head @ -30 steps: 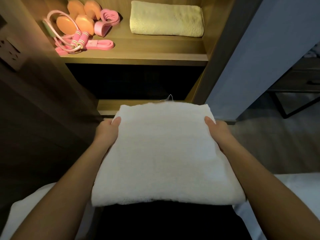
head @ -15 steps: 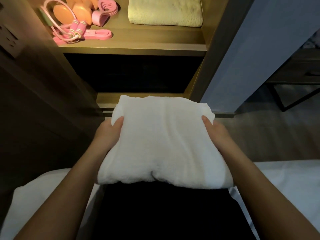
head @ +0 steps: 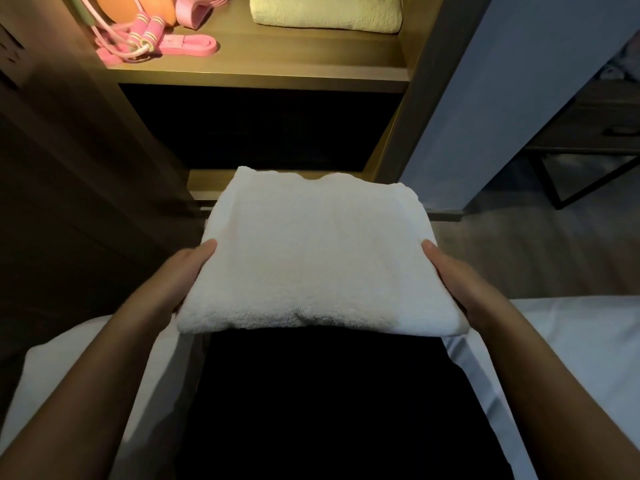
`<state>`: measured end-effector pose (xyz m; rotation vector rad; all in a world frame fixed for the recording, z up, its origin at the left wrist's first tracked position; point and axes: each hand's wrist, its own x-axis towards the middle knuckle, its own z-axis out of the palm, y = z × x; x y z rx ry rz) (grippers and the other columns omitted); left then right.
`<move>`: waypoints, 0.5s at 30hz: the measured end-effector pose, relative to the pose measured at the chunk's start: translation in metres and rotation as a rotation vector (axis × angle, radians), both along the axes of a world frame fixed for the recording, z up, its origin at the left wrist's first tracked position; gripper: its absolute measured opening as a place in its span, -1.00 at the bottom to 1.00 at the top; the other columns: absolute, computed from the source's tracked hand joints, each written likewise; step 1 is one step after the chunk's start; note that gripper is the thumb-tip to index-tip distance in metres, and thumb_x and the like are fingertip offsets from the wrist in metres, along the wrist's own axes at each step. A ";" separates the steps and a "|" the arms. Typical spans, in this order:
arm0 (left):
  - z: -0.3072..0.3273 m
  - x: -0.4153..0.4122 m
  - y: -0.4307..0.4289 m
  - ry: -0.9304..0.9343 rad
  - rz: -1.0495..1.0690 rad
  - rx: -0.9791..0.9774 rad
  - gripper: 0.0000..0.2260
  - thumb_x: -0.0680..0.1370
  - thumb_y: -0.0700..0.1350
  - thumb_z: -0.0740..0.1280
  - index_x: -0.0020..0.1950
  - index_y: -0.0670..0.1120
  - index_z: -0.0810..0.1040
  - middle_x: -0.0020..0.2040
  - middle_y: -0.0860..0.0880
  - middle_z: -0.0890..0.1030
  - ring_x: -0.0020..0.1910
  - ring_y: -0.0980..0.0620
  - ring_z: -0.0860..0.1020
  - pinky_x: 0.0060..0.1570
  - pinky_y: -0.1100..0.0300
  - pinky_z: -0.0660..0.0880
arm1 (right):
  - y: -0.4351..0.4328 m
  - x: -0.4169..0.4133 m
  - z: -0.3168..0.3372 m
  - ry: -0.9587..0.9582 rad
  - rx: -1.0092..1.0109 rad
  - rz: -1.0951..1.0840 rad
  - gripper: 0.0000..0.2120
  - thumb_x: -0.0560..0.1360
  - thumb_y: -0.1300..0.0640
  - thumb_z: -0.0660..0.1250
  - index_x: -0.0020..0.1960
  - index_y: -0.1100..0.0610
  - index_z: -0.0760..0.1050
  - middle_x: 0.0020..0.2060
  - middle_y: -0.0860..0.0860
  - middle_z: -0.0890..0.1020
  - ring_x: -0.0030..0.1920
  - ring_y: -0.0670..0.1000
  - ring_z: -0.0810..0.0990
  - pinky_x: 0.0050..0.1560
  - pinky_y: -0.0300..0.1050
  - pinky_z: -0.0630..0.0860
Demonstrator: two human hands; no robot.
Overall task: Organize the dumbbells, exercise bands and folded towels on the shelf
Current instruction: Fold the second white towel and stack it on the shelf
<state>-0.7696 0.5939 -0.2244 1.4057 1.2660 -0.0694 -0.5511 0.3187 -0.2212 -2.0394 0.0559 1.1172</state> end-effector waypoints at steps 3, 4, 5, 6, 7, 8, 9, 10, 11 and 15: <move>0.002 -0.023 -0.020 -0.027 0.114 -0.090 -0.49 0.60 0.20 0.19 0.44 -0.07 0.37 0.23 -0.12 0.46 0.18 -0.17 0.47 0.31 -0.17 0.38 | -0.019 -0.019 -0.001 0.010 -0.018 -0.031 -0.48 0.57 -0.25 0.10 0.34 0.10 0.38 0.19 0.08 0.50 0.13 0.07 0.47 0.16 0.02 0.34; 0.000 -0.022 -0.025 -0.017 0.139 -0.057 -0.49 0.61 0.19 0.18 0.45 -0.09 0.36 0.24 -0.12 0.44 0.19 -0.18 0.45 0.30 -0.19 0.39 | -0.019 -0.024 -0.003 -0.053 -0.042 -0.042 -0.43 0.59 -0.24 0.09 0.40 0.15 0.36 0.26 0.12 0.48 0.17 0.11 0.45 0.18 0.01 0.35; -0.002 -0.019 -0.028 0.004 0.137 -0.006 -0.49 0.62 0.18 0.16 0.45 -0.11 0.34 0.23 -0.14 0.44 0.17 -0.19 0.44 0.29 -0.21 0.39 | -0.017 -0.028 -0.006 -0.143 -0.058 -0.042 -0.41 0.61 -0.21 0.07 0.43 0.21 0.34 0.32 0.16 0.46 0.21 0.14 0.45 0.20 0.01 0.34; -0.001 -0.013 -0.032 0.028 0.120 0.069 -0.50 0.63 0.17 0.13 0.45 -0.12 0.33 0.21 -0.15 0.43 0.13 -0.18 0.43 0.27 -0.21 0.41 | -0.013 -0.032 -0.008 -0.226 -0.064 -0.035 -0.40 0.63 -0.19 0.05 0.44 0.24 0.33 0.34 0.19 0.45 0.25 0.17 0.45 0.22 0.00 0.33; 0.000 -0.007 -0.035 0.042 0.099 0.159 -0.51 0.64 0.16 0.11 0.44 -0.13 0.33 0.16 -0.14 0.42 0.10 -0.16 0.42 0.23 -0.18 0.43 | -0.007 -0.036 -0.010 -0.287 -0.061 -0.025 -0.42 0.64 -0.17 0.04 0.43 0.25 0.34 0.34 0.21 0.45 0.28 0.19 0.45 0.22 -0.01 0.34; 0.003 0.000 -0.038 0.033 0.073 0.253 -0.52 0.64 0.15 0.10 0.43 -0.13 0.33 0.12 -0.11 0.41 0.07 -0.13 0.41 0.18 -0.13 0.45 | 0.000 -0.040 -0.008 -0.331 -0.040 -0.011 -0.44 0.64 -0.16 0.03 0.42 0.24 0.35 0.33 0.20 0.47 0.28 0.18 0.45 0.21 -0.03 0.34; 0.005 0.003 -0.037 0.004 0.035 0.334 -0.55 0.65 0.13 0.10 0.41 -0.14 0.35 0.11 -0.10 0.42 0.06 -0.11 0.41 0.12 -0.06 0.44 | 0.004 -0.040 -0.005 -0.364 -0.008 -0.003 -0.46 0.64 -0.15 0.04 0.41 0.22 0.36 0.30 0.18 0.49 0.26 0.16 0.46 0.18 -0.04 0.35; 0.008 0.005 -0.035 -0.021 -0.005 0.399 -0.57 0.66 0.11 0.11 0.39 -0.14 0.38 0.14 -0.12 0.45 0.07 -0.11 0.42 0.06 0.02 0.39 | 0.005 -0.038 -0.002 -0.395 0.013 -0.001 -0.49 0.64 -0.13 0.07 0.39 0.22 0.39 0.27 0.17 0.51 0.21 0.15 0.48 0.15 -0.06 0.36; 0.010 0.005 -0.030 -0.025 -0.025 0.439 -0.59 0.66 0.09 0.12 0.38 -0.15 0.40 0.18 -0.14 0.48 0.08 -0.12 0.44 0.03 0.07 0.34 | 0.004 -0.032 0.000 -0.410 0.015 -0.003 -0.49 0.63 -0.13 0.10 0.38 0.23 0.40 0.24 0.18 0.53 0.16 0.15 0.50 0.10 -0.08 0.37; 0.002 -0.013 -0.014 0.038 -0.062 0.352 -0.60 0.67 0.10 0.10 0.38 -0.12 0.39 0.07 -0.12 0.47 -0.01 -0.14 0.46 -0.12 0.03 0.44 | -0.016 -0.014 -0.007 -0.355 -0.050 0.005 -0.45 0.62 -0.15 0.13 0.38 0.27 0.38 0.19 0.16 0.53 0.06 0.11 0.47 0.06 -0.05 0.39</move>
